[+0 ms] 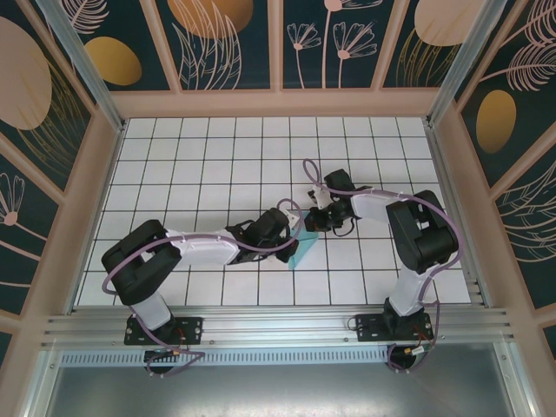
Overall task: Fold a paper plane with a square sheet of paper (pick it up from the middle)
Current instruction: Third fold the triangle at the center of the table.
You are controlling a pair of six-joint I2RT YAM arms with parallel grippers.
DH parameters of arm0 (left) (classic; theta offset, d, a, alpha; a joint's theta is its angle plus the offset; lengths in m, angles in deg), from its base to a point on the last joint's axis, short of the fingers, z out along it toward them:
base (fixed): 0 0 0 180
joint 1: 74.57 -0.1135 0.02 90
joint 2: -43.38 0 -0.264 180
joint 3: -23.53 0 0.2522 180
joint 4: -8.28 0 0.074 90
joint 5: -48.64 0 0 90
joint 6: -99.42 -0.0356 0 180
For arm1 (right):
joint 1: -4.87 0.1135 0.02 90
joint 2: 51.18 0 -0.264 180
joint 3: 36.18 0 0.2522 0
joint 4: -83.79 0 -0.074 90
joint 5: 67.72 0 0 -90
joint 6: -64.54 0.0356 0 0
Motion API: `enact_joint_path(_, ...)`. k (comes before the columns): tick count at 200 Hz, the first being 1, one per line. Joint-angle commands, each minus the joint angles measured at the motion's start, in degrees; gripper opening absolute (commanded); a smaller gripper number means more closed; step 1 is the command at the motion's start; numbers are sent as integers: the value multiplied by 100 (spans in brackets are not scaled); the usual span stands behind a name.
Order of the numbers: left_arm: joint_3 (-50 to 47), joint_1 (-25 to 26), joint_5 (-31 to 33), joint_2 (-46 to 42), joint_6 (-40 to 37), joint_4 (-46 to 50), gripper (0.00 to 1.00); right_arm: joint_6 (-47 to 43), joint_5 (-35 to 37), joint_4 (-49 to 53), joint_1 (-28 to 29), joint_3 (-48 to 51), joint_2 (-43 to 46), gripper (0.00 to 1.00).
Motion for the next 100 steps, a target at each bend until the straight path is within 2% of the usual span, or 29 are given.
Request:
enact_joint_path(1,156,-105,-161,32,-220,-177,0,-279,-39,248,72,-134,-131,7)
enact_joint_path(100,190,-299,-113,329,-503,-116,0,-501,-40,425,80,-340,-298,7)
